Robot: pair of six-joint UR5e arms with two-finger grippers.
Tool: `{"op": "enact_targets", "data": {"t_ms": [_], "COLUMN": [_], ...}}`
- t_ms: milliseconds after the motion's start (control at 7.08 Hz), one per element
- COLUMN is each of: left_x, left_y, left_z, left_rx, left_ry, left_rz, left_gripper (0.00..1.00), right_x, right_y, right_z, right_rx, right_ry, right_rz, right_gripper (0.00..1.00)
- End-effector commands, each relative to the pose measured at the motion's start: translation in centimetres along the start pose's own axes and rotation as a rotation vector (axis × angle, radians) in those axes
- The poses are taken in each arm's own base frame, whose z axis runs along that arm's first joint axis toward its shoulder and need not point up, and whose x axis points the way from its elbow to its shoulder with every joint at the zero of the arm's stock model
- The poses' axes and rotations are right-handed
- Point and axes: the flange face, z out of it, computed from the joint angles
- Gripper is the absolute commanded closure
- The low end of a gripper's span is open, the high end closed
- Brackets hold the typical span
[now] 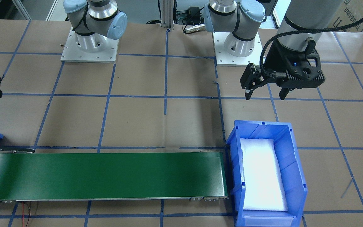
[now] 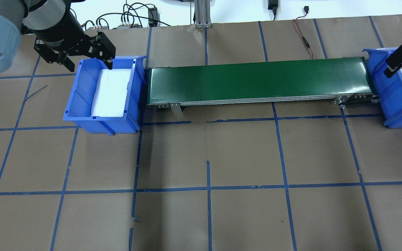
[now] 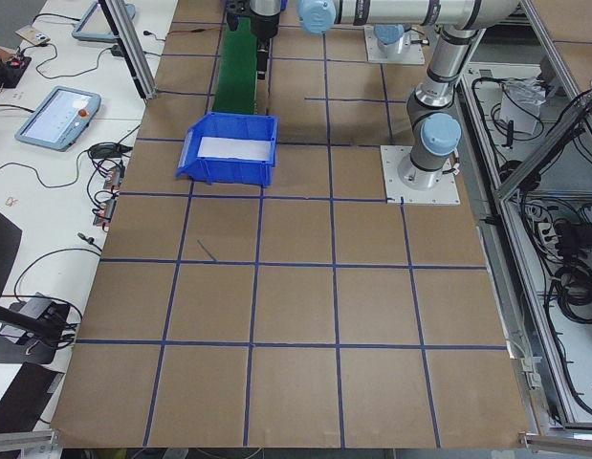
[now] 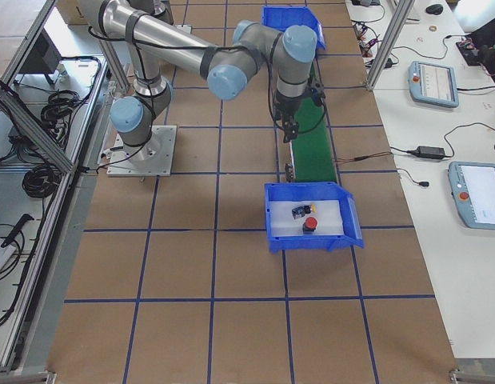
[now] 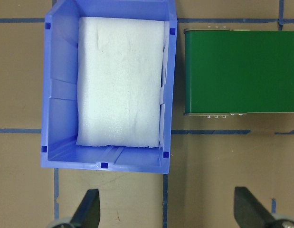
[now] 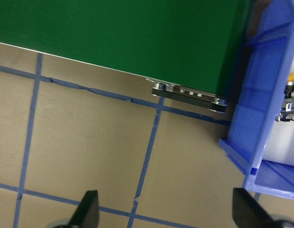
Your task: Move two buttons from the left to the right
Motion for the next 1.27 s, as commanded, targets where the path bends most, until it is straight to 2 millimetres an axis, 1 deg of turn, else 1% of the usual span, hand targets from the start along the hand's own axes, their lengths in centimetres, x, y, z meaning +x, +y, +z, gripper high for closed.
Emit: {"op": "enact_targets", "data": {"t_ms": [0, 141, 283, 424, 565, 1130], "left_x": [0.1, 0.1, 0.2, 0.3, 0.3, 1.0], "left_y": [0.2, 0.2, 0.4, 0.5, 0.9, 1.3], "left_z": [-0.3, -0.6, -0.8, -0.9, -1.3, -1.2], "left_rx": [-0.016, -0.017, -0.024, -0.03, -0.04, -0.071], "left_ry": [-0.004, -0.004, -0.002, -0.002, -0.002, -0.001], "left_rz": [-0.004, -0.002, -0.004, -0.002, -0.002, 0.012], "left_gripper": [0.0, 0.0, 0.0, 0.0, 0.0, 0.0], "right_x": [-10.3, -15.7, -19.8, -21.2, -21.4, -21.4], "right_y": [-1.5, -2.4, -3.1, -3.1, -3.2, -3.3], "right_z": [-2.1, -2.5, -2.3, -2.1, -2.0, -1.9], "right_rx": [0.02, 0.035, 0.037, 0.033, 0.033, 0.038], "right_ry": [0.02, 0.025, 0.03, 0.026, 0.013, 0.015], "right_rz": [0.07, 0.093, 0.069, 0.111, 0.131, 0.145], "right_gripper": [0.0, 0.0, 0.0, 0.0, 0.0, 0.0]}}
